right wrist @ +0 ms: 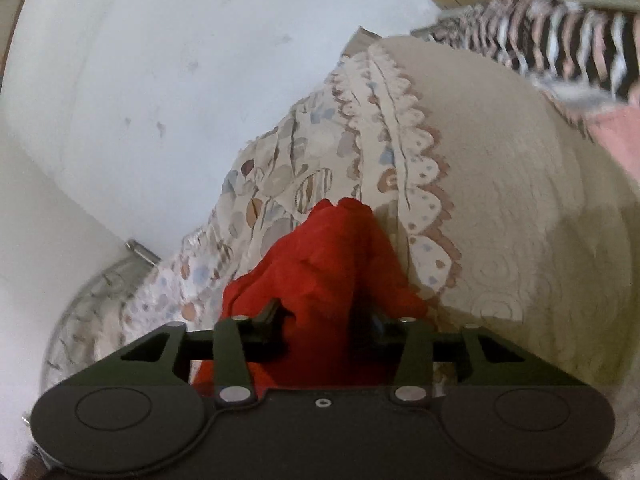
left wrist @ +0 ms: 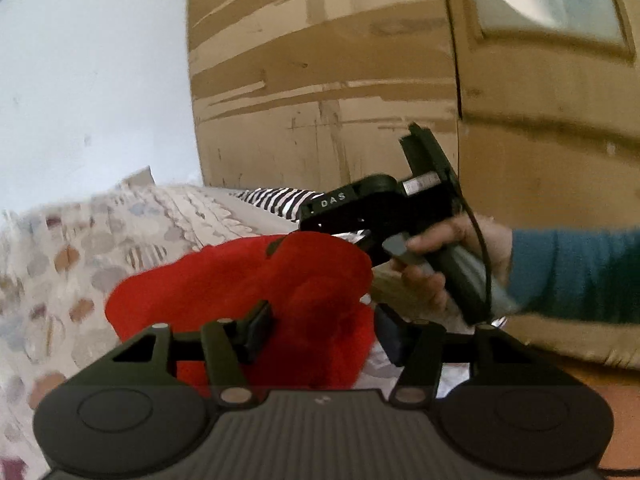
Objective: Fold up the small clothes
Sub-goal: 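Lay the folded bundle down and open both tools, then smooth it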
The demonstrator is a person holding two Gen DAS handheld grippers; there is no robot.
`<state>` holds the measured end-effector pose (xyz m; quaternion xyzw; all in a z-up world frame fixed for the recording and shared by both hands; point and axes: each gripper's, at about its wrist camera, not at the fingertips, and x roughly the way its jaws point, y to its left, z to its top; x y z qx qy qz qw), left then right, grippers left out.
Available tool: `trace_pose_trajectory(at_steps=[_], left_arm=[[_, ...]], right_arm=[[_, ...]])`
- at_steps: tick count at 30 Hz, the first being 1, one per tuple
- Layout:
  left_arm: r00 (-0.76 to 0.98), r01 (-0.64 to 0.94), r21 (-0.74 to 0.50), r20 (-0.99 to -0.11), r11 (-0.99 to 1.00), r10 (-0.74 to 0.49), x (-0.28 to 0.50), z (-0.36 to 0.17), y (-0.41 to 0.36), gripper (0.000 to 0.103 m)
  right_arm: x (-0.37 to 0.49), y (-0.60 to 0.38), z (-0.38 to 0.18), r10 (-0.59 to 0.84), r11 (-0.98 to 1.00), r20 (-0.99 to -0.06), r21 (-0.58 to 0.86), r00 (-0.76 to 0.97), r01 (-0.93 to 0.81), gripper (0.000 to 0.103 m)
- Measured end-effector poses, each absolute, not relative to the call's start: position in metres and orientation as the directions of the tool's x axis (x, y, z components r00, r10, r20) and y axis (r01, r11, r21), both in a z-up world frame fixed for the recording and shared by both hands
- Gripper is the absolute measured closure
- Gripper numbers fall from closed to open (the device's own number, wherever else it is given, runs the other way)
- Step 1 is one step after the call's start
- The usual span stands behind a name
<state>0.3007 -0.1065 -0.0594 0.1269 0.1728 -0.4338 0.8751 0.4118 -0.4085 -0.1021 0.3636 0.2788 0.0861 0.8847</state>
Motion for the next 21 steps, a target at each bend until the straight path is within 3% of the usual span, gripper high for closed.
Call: trace_pose_trajectory(at_steps=[4,6,8,11,17,21], left_arm=[[0.553,0.789,-0.018,-0.416,0.615,-0.722,0.311,-0.052,-0.096,0.04],[0.546,0.771,-0.102,-0.401,0.628,-0.735,0.313,-0.046,-0.086,0.03],[0.554,0.738,-0.19,-0.378,0.647,-0.742,0.312,-0.039,-0.073,0.013],[0.615,0.633,-0.264,-0.398,0.728,-0.68,0.309,-0.032,-0.057,0.001],[0.747,0.408,-0.338,-0.41,0.848,-0.522,0.306,-0.019,-0.023,0.001],[0.769,0.191,-0.399,-0.507,0.897,-0.389,0.341,-0.015,-0.016,0.001]], right_arm=[[0.401,-0.402,-0.091,0.285,0.764,-0.45,0.639,0.846,0.082,0.029],[0.392,-0.398,-0.081,0.222,0.81,-0.475,0.576,0.852,0.11,0.014],[0.381,-0.394,-0.07,0.177,0.853,-0.477,0.51,0.861,0.107,0.012],[0.363,-0.39,-0.056,0.137,0.889,-0.464,0.448,0.875,0.098,0.002],[0.334,-0.373,-0.04,0.084,0.922,-0.428,0.375,0.9,0.093,0.001],[0.333,-0.359,-0.03,0.069,0.933,-0.389,0.352,0.919,0.079,0.001]])
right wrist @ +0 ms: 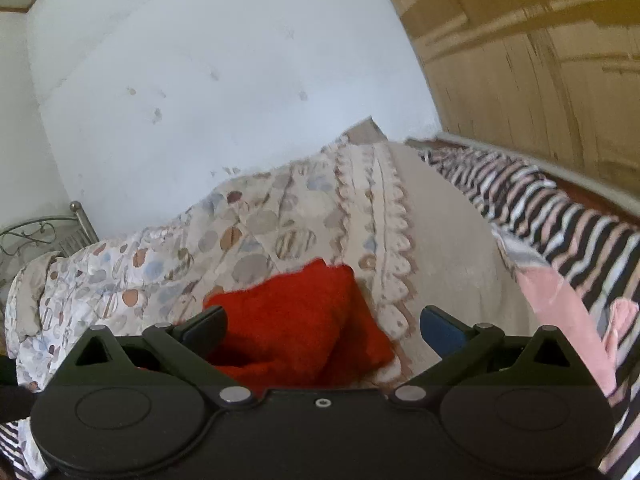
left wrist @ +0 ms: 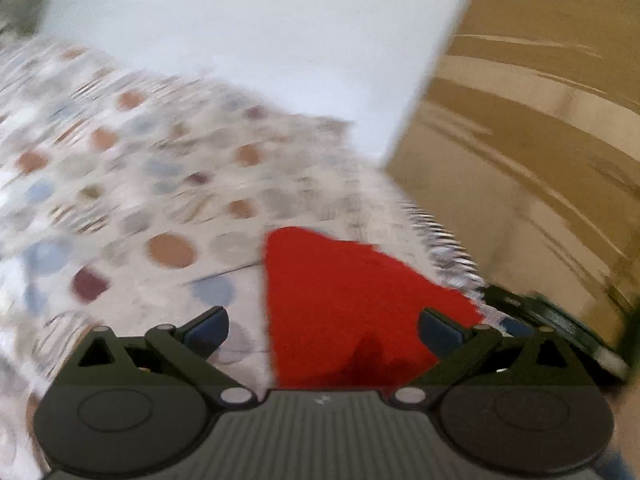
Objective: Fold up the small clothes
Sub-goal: 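Lay the folded bundle down and open both tools, then smooth it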
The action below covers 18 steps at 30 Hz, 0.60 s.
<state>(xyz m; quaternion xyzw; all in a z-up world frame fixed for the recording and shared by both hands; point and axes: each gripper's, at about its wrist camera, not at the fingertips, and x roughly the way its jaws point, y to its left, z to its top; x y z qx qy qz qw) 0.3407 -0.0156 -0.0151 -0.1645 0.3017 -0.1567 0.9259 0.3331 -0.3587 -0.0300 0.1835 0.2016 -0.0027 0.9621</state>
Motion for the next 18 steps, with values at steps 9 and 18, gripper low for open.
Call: trace_pose_trajectory(at_steps=[9,18], left_arm=[[0.719,0.186,-0.381,-0.576,0.906,-0.39,0.379,-0.039,-0.035,0.001],[0.721,0.321,-0.251,-0.56,0.913,-0.408,0.354,-0.078,-0.048,0.0]], right_arm=[[0.357,-0.326,-0.051,0.082,0.955,-0.41,0.293,0.909,0.046,0.001],[0.33,-0.326,-0.116,0.015,0.961,-0.439,0.254,0.899,0.108,0.001]])
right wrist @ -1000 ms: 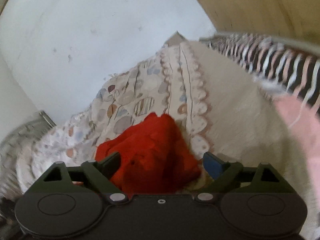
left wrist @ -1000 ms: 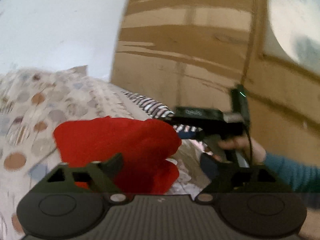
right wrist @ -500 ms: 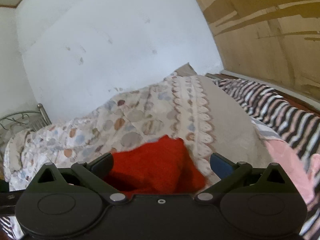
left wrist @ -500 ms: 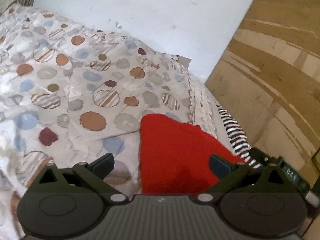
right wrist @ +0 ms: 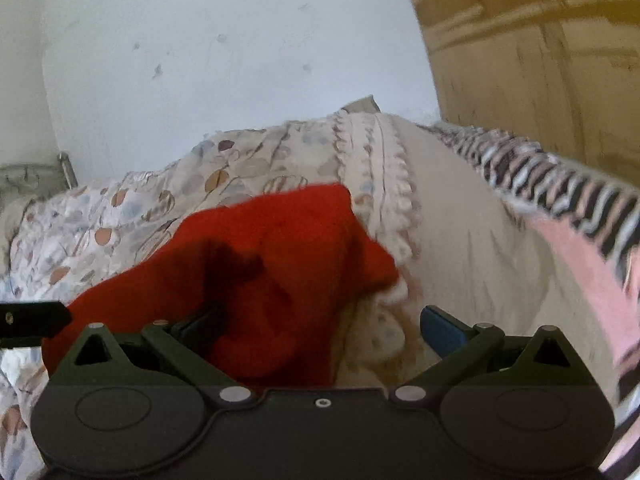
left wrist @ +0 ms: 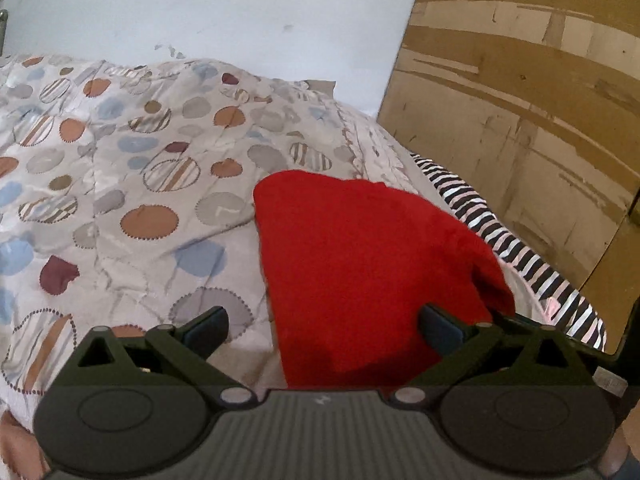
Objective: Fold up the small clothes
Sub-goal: 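Lay the folded bundle down and open both tools, then smooth it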
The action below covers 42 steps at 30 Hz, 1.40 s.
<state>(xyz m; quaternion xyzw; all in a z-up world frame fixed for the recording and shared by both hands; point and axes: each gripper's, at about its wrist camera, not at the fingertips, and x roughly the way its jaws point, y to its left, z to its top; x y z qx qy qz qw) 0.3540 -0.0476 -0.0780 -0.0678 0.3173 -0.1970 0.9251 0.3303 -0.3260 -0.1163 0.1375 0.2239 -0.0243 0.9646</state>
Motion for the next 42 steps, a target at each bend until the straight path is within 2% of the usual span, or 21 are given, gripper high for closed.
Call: trace_pose_trajectory(at_steps=[7,12,16,19,20,22,24,26,27,28,34,38,40,42], left_arm=[[0.685,0.299,-0.353,-0.567,0.886,-0.457,0.362,-0.095,-0.029,0.0],[0.696,0.292,-0.358,-0.557,0.887,-0.454,0.36,-0.098,-0.029,0.0],[0.696,0.307,-0.342,-0.556,0.888,-0.455,0.362,-0.097,-0.033,0.0],[0.715,0.322,-0.281,-0.554,0.904,-0.426,0.359,-0.095,-0.043,0.0],[0.721,0.324,-0.265,-0.553,0.908,-0.418,0.357,-0.094,-0.044,0.0],[0.731,0.326,-0.239,-0.55,0.915,-0.404,0.353,-0.094,-0.047,0.0],[0.734,0.327,-0.229,-0.549,0.917,-0.399,0.352,-0.094,-0.049,0.0],[0.733,0.329,-0.228,-0.551,0.917,-0.4,0.352,-0.094,-0.049,0.0],[0.732,0.33,-0.227,-0.552,0.916,-0.4,0.352,-0.094,-0.05,0.0],[0.733,0.329,-0.221,-0.553,0.918,-0.396,0.352,-0.094,-0.052,0.0],[0.737,0.331,-0.191,-0.559,0.924,-0.38,0.351,-0.093,-0.06,0.0],[0.73,0.333,-0.2,-0.565,0.922,-0.386,0.352,-0.094,-0.062,0.0],[0.725,0.338,-0.202,-0.567,0.919,-0.391,0.352,-0.094,-0.063,0.0],[0.724,0.341,-0.198,-0.569,0.919,-0.391,0.351,-0.095,-0.065,0.0]], right_arm=[[0.326,-0.311,-0.128,-0.033,0.968,-0.401,0.213,0.916,0.129,0.0],[0.32,-0.326,-0.115,0.043,0.952,-0.407,0.295,0.912,0.087,0.001],[0.309,-0.347,-0.085,0.144,0.89,-0.259,0.456,0.955,-0.011,0.001],[0.328,-0.357,-0.073,0.161,0.882,-0.274,0.472,0.948,-0.013,0.002],[0.338,-0.359,-0.071,0.146,0.883,-0.293,0.469,0.945,0.009,0.005],[0.362,-0.366,-0.071,0.132,0.873,-0.357,0.483,0.925,0.061,0.022],[0.383,-0.371,-0.077,0.141,0.857,-0.403,0.506,0.904,0.092,0.031],[0.402,-0.373,-0.082,0.144,0.856,-0.431,0.506,0.891,0.107,0.056],[0.409,-0.371,-0.084,0.146,0.864,-0.443,0.492,0.885,0.103,0.073],[0.414,-0.367,-0.083,0.152,0.875,-0.445,0.476,0.882,0.089,0.083],[0.423,-0.344,-0.054,0.156,0.952,-0.356,0.304,0.921,-0.044,0.086],[0.439,-0.365,-0.076,0.106,0.949,-0.437,0.313,0.893,0.041,0.087],[0.44,-0.379,-0.094,0.086,0.93,-0.472,0.353,0.877,0.099,0.092],[0.432,-0.39,-0.106,0.093,0.907,-0.47,0.404,0.878,0.12,0.089]])
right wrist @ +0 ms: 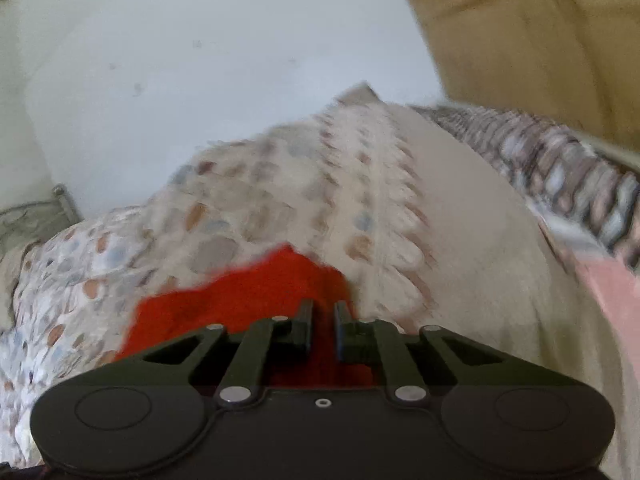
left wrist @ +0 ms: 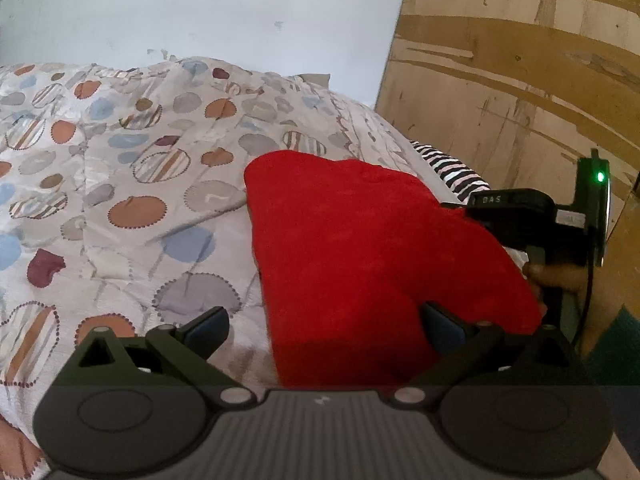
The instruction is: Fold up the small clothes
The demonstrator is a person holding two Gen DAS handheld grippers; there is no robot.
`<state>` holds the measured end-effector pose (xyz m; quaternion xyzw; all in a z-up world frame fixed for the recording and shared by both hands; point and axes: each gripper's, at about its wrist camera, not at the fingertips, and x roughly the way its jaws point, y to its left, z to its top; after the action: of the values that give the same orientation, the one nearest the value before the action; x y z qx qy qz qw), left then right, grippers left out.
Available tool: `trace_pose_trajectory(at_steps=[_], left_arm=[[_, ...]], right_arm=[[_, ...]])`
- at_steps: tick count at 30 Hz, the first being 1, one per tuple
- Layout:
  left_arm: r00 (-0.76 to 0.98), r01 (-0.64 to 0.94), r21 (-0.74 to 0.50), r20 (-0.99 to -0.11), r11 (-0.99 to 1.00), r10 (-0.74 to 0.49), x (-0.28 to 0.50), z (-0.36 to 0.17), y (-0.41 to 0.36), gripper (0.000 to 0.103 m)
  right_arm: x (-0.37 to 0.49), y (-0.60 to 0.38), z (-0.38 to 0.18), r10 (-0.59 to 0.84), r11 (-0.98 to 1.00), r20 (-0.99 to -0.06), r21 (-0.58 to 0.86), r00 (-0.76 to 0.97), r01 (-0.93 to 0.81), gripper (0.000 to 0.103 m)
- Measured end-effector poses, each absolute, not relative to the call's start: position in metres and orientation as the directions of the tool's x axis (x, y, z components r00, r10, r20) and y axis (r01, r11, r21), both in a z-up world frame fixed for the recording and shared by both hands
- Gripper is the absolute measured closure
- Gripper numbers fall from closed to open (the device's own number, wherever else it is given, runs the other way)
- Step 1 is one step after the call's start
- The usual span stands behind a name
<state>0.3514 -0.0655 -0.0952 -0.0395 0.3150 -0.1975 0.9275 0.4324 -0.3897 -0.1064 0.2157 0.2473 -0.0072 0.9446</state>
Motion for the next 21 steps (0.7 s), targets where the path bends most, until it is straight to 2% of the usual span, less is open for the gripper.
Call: trace_pose_trajectory(at_steps=[2,4,5,9,12,14,16,19,21], left_arm=[[0.728,0.343,-0.185,-0.567,0.921,-0.385,0.35,-0.096,-0.067,0.0],[0.734,0.343,-0.174,-0.564,0.923,-0.379,0.348,-0.096,-0.068,0.0],[0.735,0.341,-0.176,-0.563,0.923,-0.378,0.348,-0.096,-0.068,0.0],[0.726,0.332,-0.204,-0.568,0.921,-0.388,0.349,-0.097,-0.066,0.0],[0.718,0.328,-0.224,-0.572,0.918,-0.396,0.35,-0.098,-0.063,0.0],[0.715,0.325,-0.235,-0.573,0.916,-0.4,0.35,-0.098,-0.062,0.0],[0.706,0.33,-0.246,-0.578,0.912,-0.411,0.35,-0.099,-0.062,0.0],[0.707,0.332,-0.241,-0.577,0.912,-0.409,0.349,-0.099,-0.065,0.0],[0.707,0.334,-0.236,-0.578,0.912,-0.408,0.35,-0.1,-0.064,0.0]], right_arm=[[0.426,-0.392,-0.106,0.098,0.899,-0.456,0.421,0.885,0.117,0.088],[0.421,-0.388,-0.098,0.077,0.914,-0.457,0.388,0.886,0.121,0.074],[0.42,-0.387,-0.093,0.069,0.917,-0.454,0.38,0.888,0.123,0.07],[0.418,-0.383,-0.076,0.109,0.912,-0.413,0.404,0.904,0.074,0.034],[0.42,-0.377,-0.08,0.125,0.923,-0.435,0.38,0.892,0.056,0.029],[0.423,-0.371,-0.096,0.109,0.94,-0.494,0.333,0.863,0.072,0.022],[0.418,-0.371,-0.121,0.097,0.945,-0.47,0.321,0.877,0.068,0.01],[0.416,-0.388,-0.133,0.151,0.902,-0.44,0.427,0.885,0.059,0.009],[0.417,-0.385,-0.131,0.145,0.909,-0.447,0.412,0.883,0.06,0.008]])
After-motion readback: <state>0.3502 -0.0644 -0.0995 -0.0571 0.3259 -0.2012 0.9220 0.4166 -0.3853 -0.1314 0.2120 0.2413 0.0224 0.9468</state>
